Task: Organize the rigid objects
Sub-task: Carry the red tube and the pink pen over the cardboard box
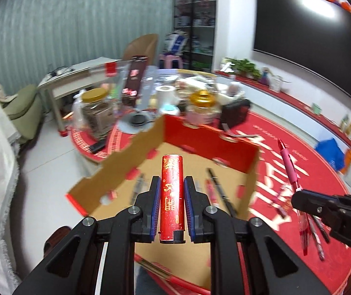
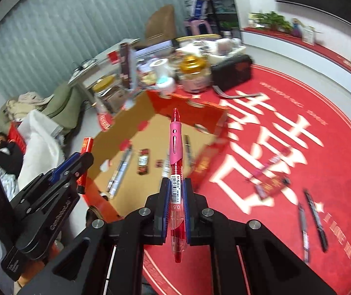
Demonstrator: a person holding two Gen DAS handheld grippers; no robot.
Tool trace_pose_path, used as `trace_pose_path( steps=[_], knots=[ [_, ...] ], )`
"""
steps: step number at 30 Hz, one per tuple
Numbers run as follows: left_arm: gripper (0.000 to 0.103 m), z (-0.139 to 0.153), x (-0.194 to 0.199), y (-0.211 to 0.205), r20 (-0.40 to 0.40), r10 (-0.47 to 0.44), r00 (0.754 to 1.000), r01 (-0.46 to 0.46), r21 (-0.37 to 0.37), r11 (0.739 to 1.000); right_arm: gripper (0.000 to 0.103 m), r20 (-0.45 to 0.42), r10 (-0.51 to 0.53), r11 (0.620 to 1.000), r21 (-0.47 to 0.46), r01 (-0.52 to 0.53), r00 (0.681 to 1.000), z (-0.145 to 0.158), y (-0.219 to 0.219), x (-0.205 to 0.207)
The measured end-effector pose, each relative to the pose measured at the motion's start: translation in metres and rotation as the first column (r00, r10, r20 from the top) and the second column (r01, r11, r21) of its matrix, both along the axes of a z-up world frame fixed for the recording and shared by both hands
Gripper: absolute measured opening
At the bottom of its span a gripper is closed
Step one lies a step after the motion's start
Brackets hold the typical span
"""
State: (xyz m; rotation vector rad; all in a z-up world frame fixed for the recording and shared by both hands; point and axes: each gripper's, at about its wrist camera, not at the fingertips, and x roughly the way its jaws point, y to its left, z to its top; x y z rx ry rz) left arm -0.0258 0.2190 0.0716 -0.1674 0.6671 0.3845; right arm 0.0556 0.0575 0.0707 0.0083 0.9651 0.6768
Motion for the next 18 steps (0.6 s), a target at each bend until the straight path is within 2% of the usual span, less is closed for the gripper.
trace_pose_path(
  steps=[4,9,18],
  knots=[
    [0.020,-0.011,0.006,0.021,-0.026,0.054,0.998,-0.053,0.016,0.998,0.011,-0.009,0.038,0.999,-0.001,-0.038,0.999,-0.006,0.029,0.006],
    [0.020,-0.024,0.019,0.032,-0.057,0.075,0.996,-0.074,0.017,0.997,0.011,-0.031,0.063,0.998,0.003,-0.063,0.998,-0.015,0.056,0.017],
    [0.020,-0.044,0.042,0.037,-0.097,0.072,0.993,-0.072,-0.002,0.997,0.011,-0.066,0.050,0.998,-0.027,-0.051,0.997,-0.031,0.065,0.035]
  ],
)
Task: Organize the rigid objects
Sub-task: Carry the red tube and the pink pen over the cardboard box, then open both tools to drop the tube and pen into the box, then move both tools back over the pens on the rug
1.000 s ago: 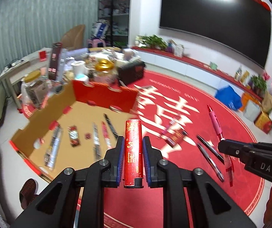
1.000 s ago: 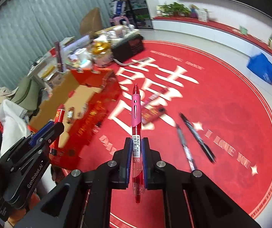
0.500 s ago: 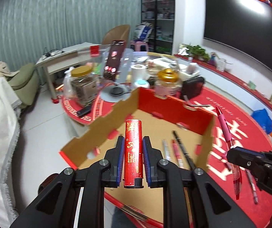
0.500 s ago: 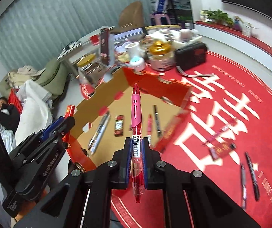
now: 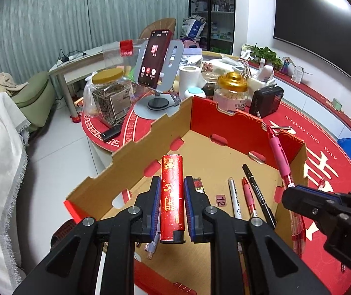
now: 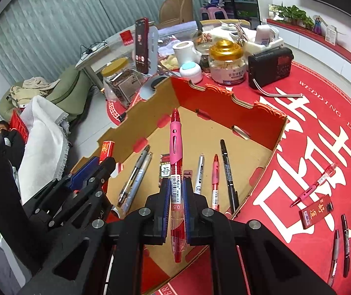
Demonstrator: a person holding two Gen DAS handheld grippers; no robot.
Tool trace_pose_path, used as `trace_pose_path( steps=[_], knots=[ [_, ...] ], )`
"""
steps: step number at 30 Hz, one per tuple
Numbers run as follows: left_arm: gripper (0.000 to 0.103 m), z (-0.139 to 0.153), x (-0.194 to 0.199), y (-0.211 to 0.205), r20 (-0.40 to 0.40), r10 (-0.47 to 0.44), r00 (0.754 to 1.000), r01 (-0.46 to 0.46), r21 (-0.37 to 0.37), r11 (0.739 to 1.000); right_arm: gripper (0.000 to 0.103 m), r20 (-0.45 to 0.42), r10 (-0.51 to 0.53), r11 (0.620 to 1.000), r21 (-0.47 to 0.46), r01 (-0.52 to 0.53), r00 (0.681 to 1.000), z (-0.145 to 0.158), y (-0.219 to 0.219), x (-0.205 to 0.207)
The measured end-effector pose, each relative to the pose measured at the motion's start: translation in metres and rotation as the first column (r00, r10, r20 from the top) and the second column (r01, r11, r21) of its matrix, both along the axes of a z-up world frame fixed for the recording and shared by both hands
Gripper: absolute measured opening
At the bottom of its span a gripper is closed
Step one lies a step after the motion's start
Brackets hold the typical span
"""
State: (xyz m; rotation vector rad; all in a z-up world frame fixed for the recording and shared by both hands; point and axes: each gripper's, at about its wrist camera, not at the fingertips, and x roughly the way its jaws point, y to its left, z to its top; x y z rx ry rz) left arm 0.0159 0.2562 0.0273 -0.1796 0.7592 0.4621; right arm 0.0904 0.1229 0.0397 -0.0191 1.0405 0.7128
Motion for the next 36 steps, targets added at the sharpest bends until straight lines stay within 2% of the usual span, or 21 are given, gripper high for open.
trace_pose_path(
  steps=[17,24,25,26,27,28,29,30,31,32,33,34,35,36],
  knots=[
    [0.020,-0.019,0.017,0.002,-0.059,-0.034,0.998,0.032,-0.032,0.999,0.011,-0.029,-0.022,0.998,-0.052,0.021,0.999,-0.020,0.006,0.014],
    [0.020,-0.033,0.034,0.001,-0.152,-0.087,0.985,0.079,-0.057,0.995,0.011,-0.038,-0.016,0.994,-0.106,0.012,0.999,-0.035,0.018,0.021],
    [0.025,-0.034,0.035,0.000,-0.160,-0.091,0.983,0.084,-0.054,0.995,0.011,-0.033,-0.013,0.993,-0.116,0.009,0.999,-0.036,0.019,0.021],
    [0.041,-0.036,0.036,-0.001,-0.170,-0.101,0.980,0.093,-0.054,0.994,0.011,-0.030,-0.009,0.993,-0.121,0.005,0.999,-0.037,0.019,0.021],
    [0.052,-0.037,0.037,-0.002,-0.182,-0.105,0.978,0.098,-0.047,0.994,0.011,-0.022,-0.009,0.992,-0.130,0.006,1.000,-0.037,0.018,0.022],
    [0.068,-0.037,0.036,-0.001,-0.184,-0.096,0.978,0.091,-0.037,0.995,0.011,-0.010,-0.014,0.990,-0.140,0.012,1.000,-0.037,0.017,0.023],
    [0.078,-0.036,0.034,0.000,-0.177,-0.083,0.981,0.080,-0.025,0.996,0.014,0.000,-0.012,0.989,-0.146,0.012,1.000,-0.036,0.016,0.024],
    [0.079,-0.035,0.033,0.001,-0.173,-0.075,0.982,0.073,-0.021,0.997,0.018,0.010,-0.013,0.989,-0.150,0.015,1.000,-0.034,0.013,0.024],
    [0.079,-0.034,0.032,0.005,-0.170,-0.060,0.984,0.057,-0.022,0.998,0.034,0.024,-0.020,0.988,-0.153,0.024,1.000,-0.031,0.011,0.025],
    [0.083,-0.034,0.031,0.008,-0.173,-0.050,0.984,0.047,-0.026,0.999,0.059,0.043,-0.036,0.988,-0.151,0.042,0.998,-0.028,0.007,0.026],
    [0.086,-0.034,0.031,0.010,-0.176,-0.051,0.983,0.044,-0.043,0.998,0.071,0.055,-0.034,0.994,-0.098,0.040,0.998,-0.023,0.001,0.025],
    [0.095,-0.034,0.031,0.012,-0.178,-0.058,0.982,0.049,-0.058,0.997,0.082,0.060,-0.037,0.998,-0.044,0.039,0.998,-0.015,-0.005,0.023],
    [0.103,-0.033,0.030,0.011,-0.175,-0.066,0.982,0.056,-0.064,0.996,0.085,0.069,-0.047,0.998,-0.034,0.049,0.997,-0.011,-0.007,0.021],
    [0.103,-0.031,0.028,0.009,-0.166,-0.072,0.984,0.063,-0.057,0.996,0.085,0.090,-0.060,0.998,-0.028,0.062,0.994,-0.005,-0.011,0.018]
  ],
)
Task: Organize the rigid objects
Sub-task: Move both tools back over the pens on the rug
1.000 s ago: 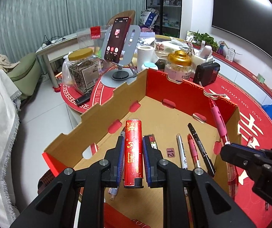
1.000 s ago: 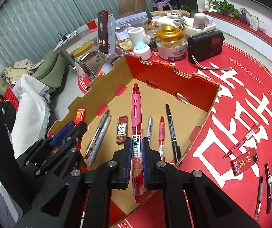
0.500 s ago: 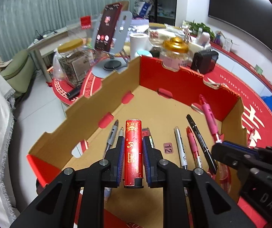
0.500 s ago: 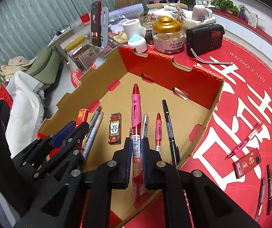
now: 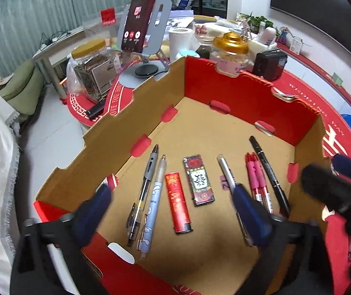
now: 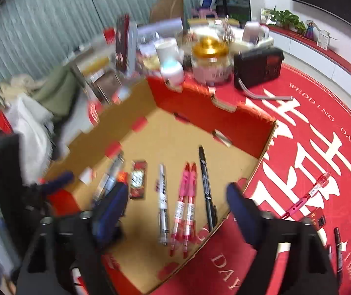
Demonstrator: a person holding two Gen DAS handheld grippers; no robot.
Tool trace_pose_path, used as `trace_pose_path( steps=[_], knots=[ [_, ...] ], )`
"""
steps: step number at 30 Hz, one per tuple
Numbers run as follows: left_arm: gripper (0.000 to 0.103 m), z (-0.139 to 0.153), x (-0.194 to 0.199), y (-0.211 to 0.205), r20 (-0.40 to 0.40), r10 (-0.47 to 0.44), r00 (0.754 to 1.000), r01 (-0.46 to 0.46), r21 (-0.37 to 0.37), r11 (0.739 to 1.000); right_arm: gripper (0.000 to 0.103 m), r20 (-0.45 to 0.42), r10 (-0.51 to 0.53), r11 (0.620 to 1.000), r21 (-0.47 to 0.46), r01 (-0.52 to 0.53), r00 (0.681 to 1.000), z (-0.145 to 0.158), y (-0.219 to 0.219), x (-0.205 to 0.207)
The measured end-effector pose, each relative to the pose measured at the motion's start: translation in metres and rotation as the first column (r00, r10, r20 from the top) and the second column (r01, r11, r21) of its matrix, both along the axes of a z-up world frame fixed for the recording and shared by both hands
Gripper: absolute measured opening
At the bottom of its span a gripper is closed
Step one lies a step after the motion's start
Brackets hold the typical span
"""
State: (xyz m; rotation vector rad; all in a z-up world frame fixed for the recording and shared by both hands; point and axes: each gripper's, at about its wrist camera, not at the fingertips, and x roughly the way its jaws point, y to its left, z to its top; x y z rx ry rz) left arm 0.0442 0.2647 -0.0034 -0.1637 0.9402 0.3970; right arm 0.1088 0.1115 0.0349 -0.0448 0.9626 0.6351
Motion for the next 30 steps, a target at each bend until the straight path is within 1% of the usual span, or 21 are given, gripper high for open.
trace_pose_path(
  steps=[2,4,7,11,12,14,16,17,18,21,23,25,27,29,30],
  knots=[
    [0.103,0.004,-0.002,-0.007,0.014,-0.019,1.000,0.019,0.013,1.000,0.085,0.022,-0.002,1.000,0.005,0.002,1.000,0.008,-0.009,-0.005],
    [0.103,0.011,-0.006,-0.018,0.038,-0.050,0.998,0.050,0.012,0.999,0.085,0.018,-0.015,1.000,0.013,0.015,1.000,0.010,-0.019,-0.009],
    [0.103,0.023,-0.015,-0.039,0.079,-0.097,0.992,0.096,0.019,0.995,0.085,0.006,-0.062,0.997,0.035,0.062,0.998,0.009,-0.054,-0.018],
    [0.103,0.037,-0.023,-0.083,0.104,-0.205,0.973,0.204,0.026,0.979,0.085,-0.026,-0.168,0.985,0.042,0.169,0.985,-0.003,-0.123,-0.033],
    [0.103,0.040,-0.024,-0.098,0.108,-0.241,0.964,0.240,0.029,0.970,0.085,-0.044,-0.218,0.975,0.037,0.220,0.975,-0.009,-0.148,-0.037],
    [0.103,0.043,-0.024,-0.125,0.108,-0.302,0.947,0.301,0.025,0.953,0.085,-0.069,-0.279,0.959,0.025,0.281,0.958,-0.018,-0.180,-0.042],
    [0.103,0.040,-0.018,-0.154,0.092,-0.367,0.926,0.368,0.005,0.930,0.085,-0.097,-0.356,0.934,-0.002,0.358,0.929,-0.030,-0.218,-0.045],
    [0.103,0.036,-0.014,-0.169,0.068,-0.398,0.915,0.399,-0.006,0.917,0.085,-0.105,-0.380,0.924,-0.008,0.382,0.919,-0.034,-0.230,-0.047],
    [0.103,0.029,-0.008,-0.185,0.027,-0.426,0.905,0.426,-0.010,0.905,0.085,-0.117,-0.420,0.907,-0.019,0.420,0.900,-0.041,-0.248,-0.050],
    [0.103,0.009,0.004,-0.223,-0.033,-0.468,0.883,0.469,0.034,0.882,0.085,-0.144,-0.481,0.876,-0.040,0.480,0.865,-0.054,-0.284,-0.056],
    [0.103,-0.002,0.013,-0.243,-0.068,-0.499,0.864,0.502,0.050,0.863,0.085,-0.161,-0.503,0.863,-0.036,0.504,0.849,-0.059,-0.301,-0.060],
    [0.103,-0.010,0.027,-0.264,-0.087,-0.551,0.830,0.557,0.073,0.827,0.085,-0.183,-0.523,0.850,-0.031,0.527,0.833,-0.065,-0.319,-0.065],
    [0.103,-0.018,0.036,-0.282,-0.109,-0.594,0.797,0.603,0.118,0.789,0.085,-0.193,-0.534,0.841,-0.028,0.540,0.823,-0.068,-0.331,-0.069],
    [0.103,-0.026,0.049,-0.296,-0.132,-0.635,0.761,0.649,0.140,0.748,0.085,-0.198,-0.536,0.840,-0.027,0.542,0.821,-0.071,-0.339,-0.070],
    [0.103,-0.034,0.059,-0.302,-0.156,-0.653,0.741,0.671,0.142,0.728,0.085,-0.194,-0.533,0.843,-0.029,0.538,0.824,-0.071,-0.343,-0.070]
  ],
)
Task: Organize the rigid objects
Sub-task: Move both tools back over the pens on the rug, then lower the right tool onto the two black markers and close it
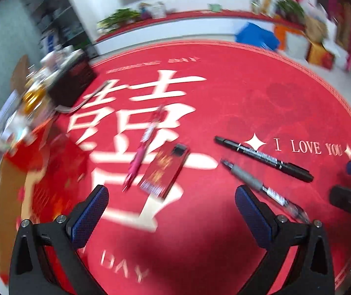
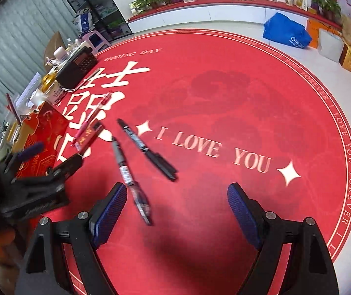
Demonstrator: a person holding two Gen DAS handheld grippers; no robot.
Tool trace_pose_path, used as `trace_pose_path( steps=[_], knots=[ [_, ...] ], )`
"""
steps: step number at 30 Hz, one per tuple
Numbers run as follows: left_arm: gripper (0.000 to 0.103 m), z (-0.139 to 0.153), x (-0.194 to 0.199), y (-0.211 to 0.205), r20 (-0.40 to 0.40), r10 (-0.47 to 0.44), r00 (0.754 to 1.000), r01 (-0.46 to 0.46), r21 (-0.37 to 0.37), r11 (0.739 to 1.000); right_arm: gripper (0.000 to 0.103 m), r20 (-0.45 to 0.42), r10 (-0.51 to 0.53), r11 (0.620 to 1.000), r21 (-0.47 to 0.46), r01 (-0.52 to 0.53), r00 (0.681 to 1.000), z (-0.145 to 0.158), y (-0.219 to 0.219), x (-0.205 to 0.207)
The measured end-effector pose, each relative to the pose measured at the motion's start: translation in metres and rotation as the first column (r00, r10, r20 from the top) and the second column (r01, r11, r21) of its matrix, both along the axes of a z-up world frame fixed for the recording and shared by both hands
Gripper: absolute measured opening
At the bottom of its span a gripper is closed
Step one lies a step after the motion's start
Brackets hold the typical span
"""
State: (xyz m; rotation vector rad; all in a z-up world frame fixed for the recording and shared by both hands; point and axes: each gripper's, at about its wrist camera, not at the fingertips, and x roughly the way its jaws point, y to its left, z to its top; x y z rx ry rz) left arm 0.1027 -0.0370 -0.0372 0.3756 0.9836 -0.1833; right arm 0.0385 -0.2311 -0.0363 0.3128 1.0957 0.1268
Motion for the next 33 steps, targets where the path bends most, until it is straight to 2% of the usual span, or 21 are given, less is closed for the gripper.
trace_pose_path(
  steps=[4,6,8,10,12,14,15,18,21,23,24,27,30,33],
  knots=[
    [0.103,-0.025,0.025,-0.003,-0.084,-0.023,0.996,0.024,0.021,0.999,0.085,0.002,0.009,1.000,-0.008,-0.009,1.000,-0.003,-0.008,0.002],
    [0.103,-0.027,0.034,0.004,-0.105,-0.017,0.994,0.013,-0.038,0.999,0.085,-0.003,0.000,1.000,0.006,0.000,1.000,-0.005,-0.014,0.003],
    [0.103,-0.029,0.043,0.012,-0.161,-0.012,0.987,-0.003,-0.093,0.996,0.085,-0.007,-0.005,1.000,0.015,0.005,1.000,-0.007,-0.016,0.005],
    [0.103,-0.028,0.046,0.019,-0.154,0.002,0.988,-0.019,-0.107,0.994,0.085,-0.009,0.004,1.000,0.008,-0.004,1.000,-0.008,-0.015,0.009],
    [0.103,-0.026,0.039,0.016,-0.168,-0.053,0.984,0.032,-0.125,0.992,0.085,0.001,0.035,0.999,-0.015,-0.035,0.999,-0.007,-0.009,0.015],
    [0.103,-0.029,0.033,0.012,-0.237,-0.142,0.961,0.094,-0.200,0.975,0.085,0.011,0.074,0.996,-0.048,-0.073,0.997,-0.006,-0.002,0.023],
    [0.103,-0.029,0.028,0.008,-0.212,-0.152,0.965,0.117,-0.172,0.978,0.085,0.011,0.101,0.991,-0.085,-0.100,0.995,-0.006,0.004,0.028],
    [0.103,-0.028,0.031,0.009,-0.204,-0.137,0.969,0.100,-0.182,0.978,0.085,-0.001,0.173,0.965,-0.198,-0.169,0.985,-0.008,0.018,0.043],
    [0.103,-0.027,0.034,0.012,-0.195,-0.123,0.973,0.086,-0.185,0.979,0.084,-0.023,0.222,0.943,-0.250,-0.220,0.975,-0.013,0.026,0.055],
    [0.103,-0.026,0.034,0.013,-0.194,-0.116,0.974,0.080,-0.185,0.979,0.060,-0.049,0.239,0.934,-0.260,-0.244,0.970,-0.018,0.030,0.063],
    [0.103,-0.025,0.033,0.015,-0.193,-0.096,0.976,0.061,-0.181,0.982,0.056,-0.065,0.251,0.931,-0.257,-0.259,0.966,-0.021,0.033,0.067],
    [0.103,-0.024,0.032,0.022,-0.173,-0.058,0.983,0.022,-0.201,0.979,0.056,-0.082,0.283,0.912,-0.284,-0.295,0.956,-0.024,0.042,0.073],
    [0.103,-0.024,0.030,0.028,-0.198,-0.054,0.979,0.004,-0.242,0.970,0.056,-0.073,0.339,0.877,-0.337,-0.343,0.938,-0.022,0.055,0.072],
    [0.103,-0.028,0.031,0.026,-0.202,-0.036,0.979,-0.010,-0.222,0.975,0.056,-0.086,0.331,0.885,-0.317,-0.341,0.940,-0.024,0.055,0.079]
  ],
)
